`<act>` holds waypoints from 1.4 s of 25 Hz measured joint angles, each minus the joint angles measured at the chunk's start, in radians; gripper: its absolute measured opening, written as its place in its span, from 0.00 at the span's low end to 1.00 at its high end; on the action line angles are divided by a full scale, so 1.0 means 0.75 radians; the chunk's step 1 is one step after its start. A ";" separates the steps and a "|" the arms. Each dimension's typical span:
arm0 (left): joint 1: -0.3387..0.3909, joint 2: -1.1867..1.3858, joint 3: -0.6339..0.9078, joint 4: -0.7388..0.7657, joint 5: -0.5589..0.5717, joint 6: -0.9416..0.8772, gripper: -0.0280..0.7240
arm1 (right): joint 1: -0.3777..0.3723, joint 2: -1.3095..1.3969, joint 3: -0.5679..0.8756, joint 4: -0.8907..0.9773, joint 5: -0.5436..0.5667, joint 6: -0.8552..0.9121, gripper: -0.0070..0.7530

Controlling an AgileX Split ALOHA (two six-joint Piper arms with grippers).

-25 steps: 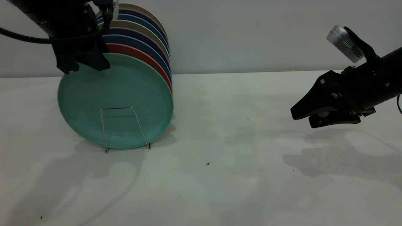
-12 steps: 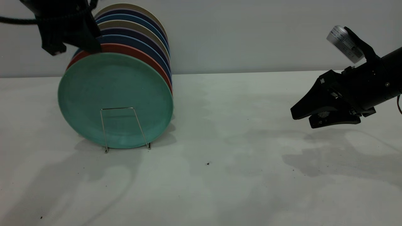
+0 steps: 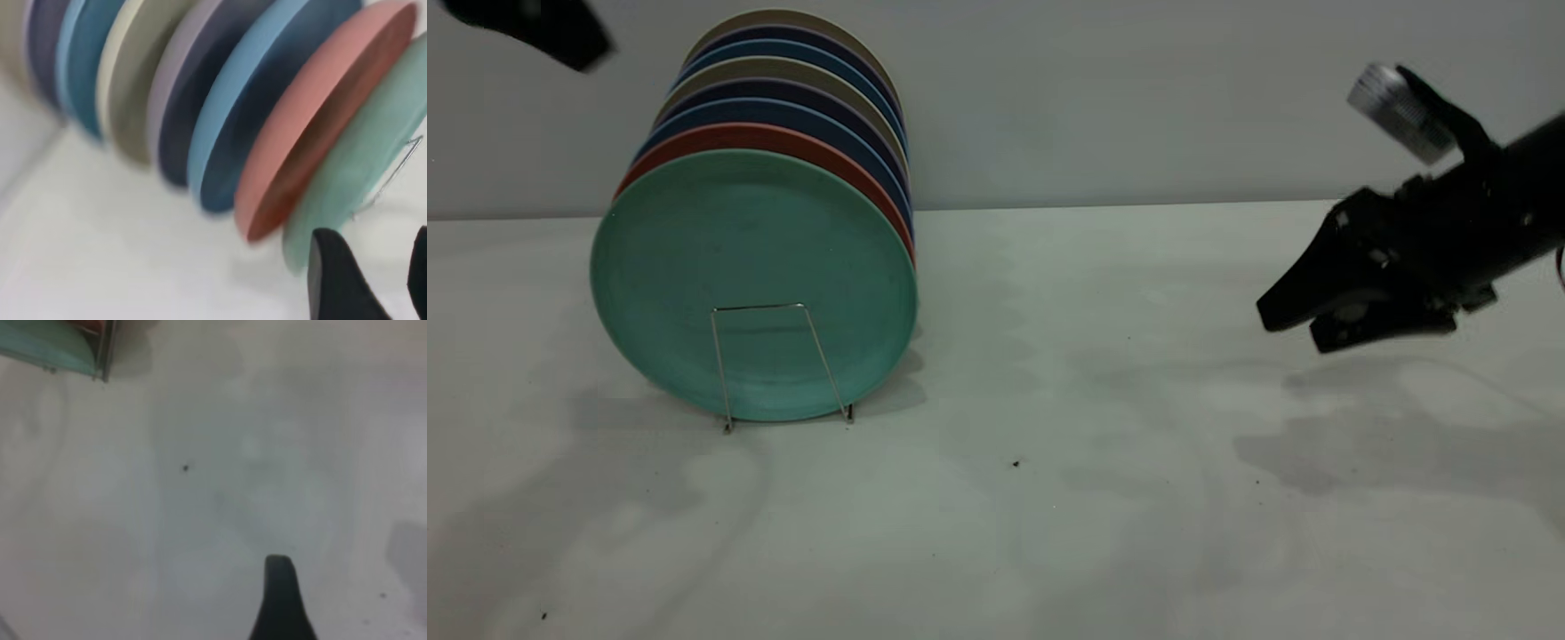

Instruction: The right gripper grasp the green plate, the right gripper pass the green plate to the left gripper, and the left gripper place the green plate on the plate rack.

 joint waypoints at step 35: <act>0.202 -1.104 0.541 0.180 0.649 -0.842 0.81 | 0.307 -1.369 0.040 -1.504 0.645 1.525 0.77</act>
